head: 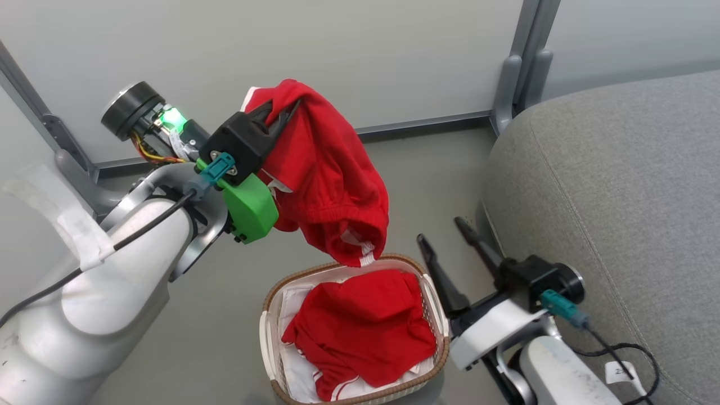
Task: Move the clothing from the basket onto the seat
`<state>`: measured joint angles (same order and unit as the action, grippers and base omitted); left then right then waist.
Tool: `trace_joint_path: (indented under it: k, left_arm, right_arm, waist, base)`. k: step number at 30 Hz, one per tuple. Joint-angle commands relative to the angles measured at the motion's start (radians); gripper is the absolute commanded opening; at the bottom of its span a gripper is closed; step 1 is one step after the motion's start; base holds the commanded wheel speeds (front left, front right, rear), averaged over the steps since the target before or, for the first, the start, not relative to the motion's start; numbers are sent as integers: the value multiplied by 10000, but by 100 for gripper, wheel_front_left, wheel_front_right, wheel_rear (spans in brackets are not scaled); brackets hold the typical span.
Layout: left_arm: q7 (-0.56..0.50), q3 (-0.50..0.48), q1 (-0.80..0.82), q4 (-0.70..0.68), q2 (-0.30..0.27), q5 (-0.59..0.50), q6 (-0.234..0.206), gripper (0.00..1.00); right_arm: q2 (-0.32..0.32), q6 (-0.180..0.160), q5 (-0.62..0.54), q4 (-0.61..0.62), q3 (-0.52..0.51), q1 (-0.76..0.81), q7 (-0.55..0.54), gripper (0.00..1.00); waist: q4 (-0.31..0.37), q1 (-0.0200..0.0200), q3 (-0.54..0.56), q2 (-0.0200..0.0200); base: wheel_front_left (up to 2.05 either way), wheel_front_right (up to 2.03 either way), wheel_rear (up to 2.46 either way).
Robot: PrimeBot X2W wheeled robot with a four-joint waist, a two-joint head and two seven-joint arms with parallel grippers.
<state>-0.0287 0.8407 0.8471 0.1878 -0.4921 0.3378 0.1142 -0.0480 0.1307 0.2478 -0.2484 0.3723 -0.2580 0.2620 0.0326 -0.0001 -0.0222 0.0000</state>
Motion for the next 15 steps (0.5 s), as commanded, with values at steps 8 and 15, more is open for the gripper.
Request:
trace_joint_path:
  k: [8, 15]
  left_arm:
    - [-399, 314, 393, -668, 332, 65, 24, 0]
    - [-587, 636, 533, -1231, 590, 117, 46, 0]
  right_arm:
    - [-40, -1, -594, -1228, 1123, -890, 44, 100]
    - [-48, -1, -961, -1889, 885, -1363, 36, 100]
  waist:
    - [-427, 1, 247, 0]
    - [-870, 1, 368, 0]
  base:
    - [0, 0, 0]
    - [0, 0, 0]
